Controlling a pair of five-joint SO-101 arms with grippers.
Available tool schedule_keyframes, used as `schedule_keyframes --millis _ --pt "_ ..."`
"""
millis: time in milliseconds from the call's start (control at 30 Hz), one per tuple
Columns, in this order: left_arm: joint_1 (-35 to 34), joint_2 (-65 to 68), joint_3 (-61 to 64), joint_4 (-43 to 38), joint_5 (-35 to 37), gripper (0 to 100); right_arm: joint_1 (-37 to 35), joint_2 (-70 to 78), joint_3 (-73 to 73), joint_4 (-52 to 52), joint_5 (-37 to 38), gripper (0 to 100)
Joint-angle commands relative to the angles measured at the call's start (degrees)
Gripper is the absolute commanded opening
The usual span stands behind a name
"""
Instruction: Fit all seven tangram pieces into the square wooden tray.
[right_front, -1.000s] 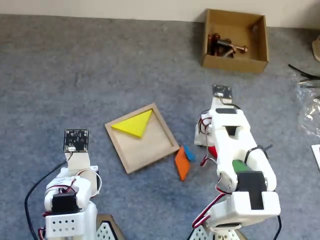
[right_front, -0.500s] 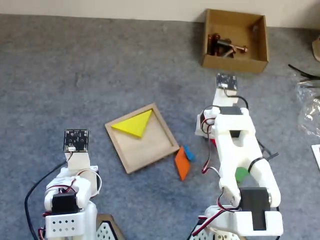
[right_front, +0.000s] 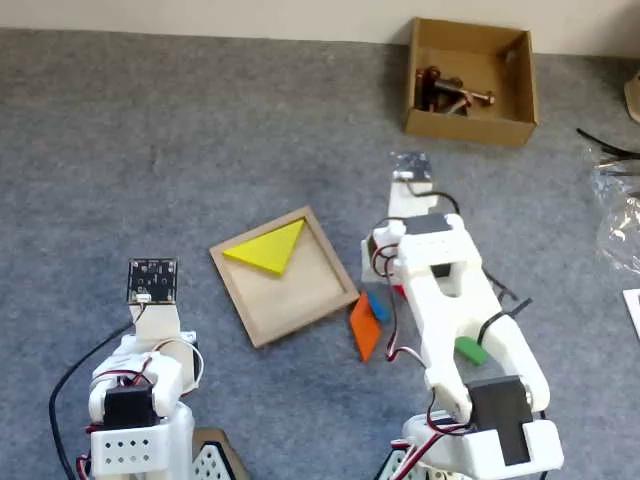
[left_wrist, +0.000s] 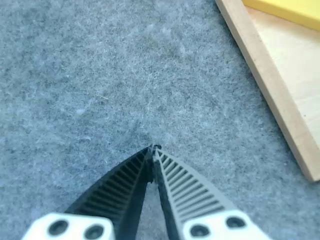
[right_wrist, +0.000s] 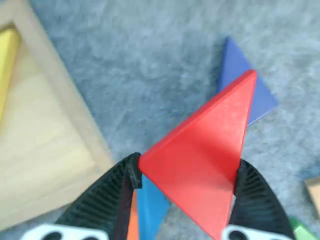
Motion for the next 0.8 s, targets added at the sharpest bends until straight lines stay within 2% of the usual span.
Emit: schedule_keyframes --millis 0,400,767 --pt "-0.48 0.40 1.19 0.44 0.18 0 -2.95 -3.30 -1.63 0.92 0.62 20.0" --pt "-0.48 0.40 1.19 0.44 0.18 0 -8.75 -3.82 -1.63 1.10 0.62 20.0" --pt "-0.48 0.40 1.19 0.44 0.18 0 -16.75 -14.90 -1.10 1.01 0.62 20.0"
